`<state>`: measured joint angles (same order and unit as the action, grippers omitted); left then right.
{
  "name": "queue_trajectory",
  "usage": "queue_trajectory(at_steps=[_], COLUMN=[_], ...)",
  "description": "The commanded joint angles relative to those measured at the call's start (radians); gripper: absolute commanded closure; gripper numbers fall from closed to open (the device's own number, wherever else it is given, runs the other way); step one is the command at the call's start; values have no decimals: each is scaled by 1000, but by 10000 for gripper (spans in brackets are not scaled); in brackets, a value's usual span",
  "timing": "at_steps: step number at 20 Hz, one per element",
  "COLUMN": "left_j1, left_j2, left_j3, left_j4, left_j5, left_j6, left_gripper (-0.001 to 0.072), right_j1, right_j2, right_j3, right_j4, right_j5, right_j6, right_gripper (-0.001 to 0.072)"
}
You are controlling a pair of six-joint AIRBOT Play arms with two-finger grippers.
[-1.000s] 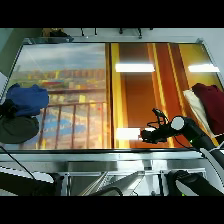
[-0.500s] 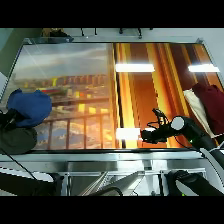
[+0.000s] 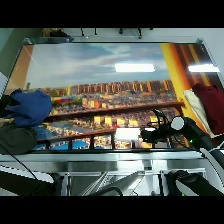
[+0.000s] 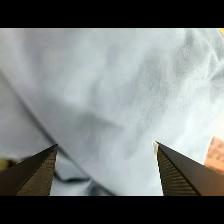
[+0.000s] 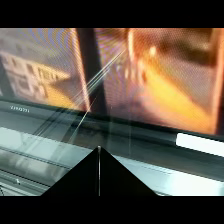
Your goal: Fold the shirts.
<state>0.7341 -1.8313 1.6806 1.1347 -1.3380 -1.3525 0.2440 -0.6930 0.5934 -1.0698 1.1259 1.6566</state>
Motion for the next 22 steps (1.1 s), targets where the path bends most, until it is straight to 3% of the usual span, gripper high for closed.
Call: queue_trajectory(at_steps=[1,3,4,5,7,10,14,17,22], left_j1=[-7,-6,-6,-7,-11,-56,-224,-443,-848], left_j2=[-34,-44,-44,-44,-23,72,282,454,647], left_j3=[-39,-63,-74,-74,-65,14,165,169,-114], left_j4=[2,47,67,68,-24,-317,-599,-542,-259], left_j5=[22,33,45,44,52,36,-60,-94,-4], left_j6=[0,-1,-1,0,14,92,122,120,61], left_gripper=[39,75,302,668,693,694,693,693,693], right_j1=[1,1,1,1,1,1,1,0,0], right_j2=[0,0,0,0,0,-1,-2,-5,-5], right_j3=[0,0,0,0,0,0,0,0,3], right_j4=[1,1,-2,-2,-1,17,71,72,73], right_j5=[-3,-4,-5,-5,-4,-4,-5,-20,-27], right_j6=[0,0,0,0,0,0,0,0,-11], right_gripper=[694,694,694,694,693,693,692,692,692])
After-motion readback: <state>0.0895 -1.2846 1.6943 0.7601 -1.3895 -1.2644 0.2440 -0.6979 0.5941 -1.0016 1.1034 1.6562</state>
